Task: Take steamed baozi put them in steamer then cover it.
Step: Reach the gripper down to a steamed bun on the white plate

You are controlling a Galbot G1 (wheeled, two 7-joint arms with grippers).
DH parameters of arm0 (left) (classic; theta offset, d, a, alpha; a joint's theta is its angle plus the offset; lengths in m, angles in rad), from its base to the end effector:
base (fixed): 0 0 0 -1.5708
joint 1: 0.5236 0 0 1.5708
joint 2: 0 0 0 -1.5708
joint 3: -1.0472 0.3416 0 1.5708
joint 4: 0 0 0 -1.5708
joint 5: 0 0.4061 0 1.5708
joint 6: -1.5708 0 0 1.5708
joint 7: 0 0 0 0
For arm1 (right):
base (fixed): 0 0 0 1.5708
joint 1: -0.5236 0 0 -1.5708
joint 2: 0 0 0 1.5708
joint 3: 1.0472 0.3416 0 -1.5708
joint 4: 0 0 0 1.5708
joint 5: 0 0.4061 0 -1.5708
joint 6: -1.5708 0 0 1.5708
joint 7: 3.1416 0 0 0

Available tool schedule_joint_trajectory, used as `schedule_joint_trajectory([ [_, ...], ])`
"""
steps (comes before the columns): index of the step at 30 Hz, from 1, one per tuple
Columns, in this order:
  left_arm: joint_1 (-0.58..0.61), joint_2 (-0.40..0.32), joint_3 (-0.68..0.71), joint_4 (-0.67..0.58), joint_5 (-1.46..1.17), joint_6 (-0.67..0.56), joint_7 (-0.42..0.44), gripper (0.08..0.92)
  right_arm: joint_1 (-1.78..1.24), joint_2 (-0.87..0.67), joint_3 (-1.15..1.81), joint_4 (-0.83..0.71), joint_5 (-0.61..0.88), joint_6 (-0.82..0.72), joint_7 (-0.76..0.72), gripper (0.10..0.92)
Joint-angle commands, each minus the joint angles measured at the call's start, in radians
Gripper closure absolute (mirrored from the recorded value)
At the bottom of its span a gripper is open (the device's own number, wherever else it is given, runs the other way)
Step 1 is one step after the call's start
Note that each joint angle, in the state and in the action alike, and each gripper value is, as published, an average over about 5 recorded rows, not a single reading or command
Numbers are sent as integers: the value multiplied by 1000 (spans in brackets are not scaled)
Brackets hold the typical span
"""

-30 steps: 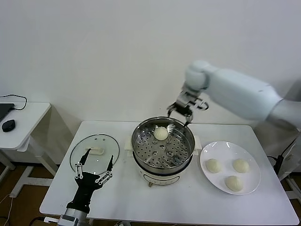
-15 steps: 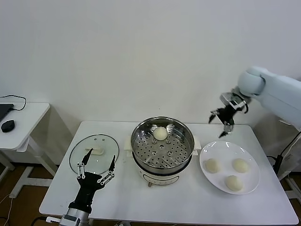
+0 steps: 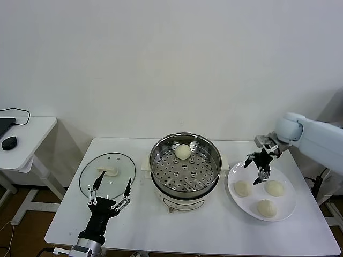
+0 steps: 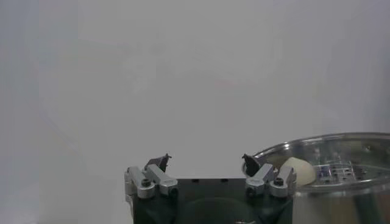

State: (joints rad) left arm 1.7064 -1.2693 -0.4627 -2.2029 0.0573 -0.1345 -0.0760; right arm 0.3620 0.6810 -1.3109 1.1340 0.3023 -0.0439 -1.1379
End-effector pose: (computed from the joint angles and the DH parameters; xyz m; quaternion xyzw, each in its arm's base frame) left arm 0.1954 0.0111 -0.2817 0.0859 0.9875 0.1200 0.0561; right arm 0.5760 -0.1752 -0.1911 0.5706 -0.5199 0.4782 0.4188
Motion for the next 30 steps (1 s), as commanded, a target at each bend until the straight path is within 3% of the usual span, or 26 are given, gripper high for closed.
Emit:
schedule_joint_trajectory([
  [1, 0, -1, 2, 1, 1, -1, 0, 177, -106, -8, 37, -12, -16, -18, 61, 203],
  [21, 4, -1, 3, 0, -8, 3, -2, 177, -173, 33, 92, -55, -11, -36, 101, 205],
  [30, 1, -1, 1, 2, -8, 2, -3, 177, -167, 19, 88, -41, -24, -34, 116, 322],
])
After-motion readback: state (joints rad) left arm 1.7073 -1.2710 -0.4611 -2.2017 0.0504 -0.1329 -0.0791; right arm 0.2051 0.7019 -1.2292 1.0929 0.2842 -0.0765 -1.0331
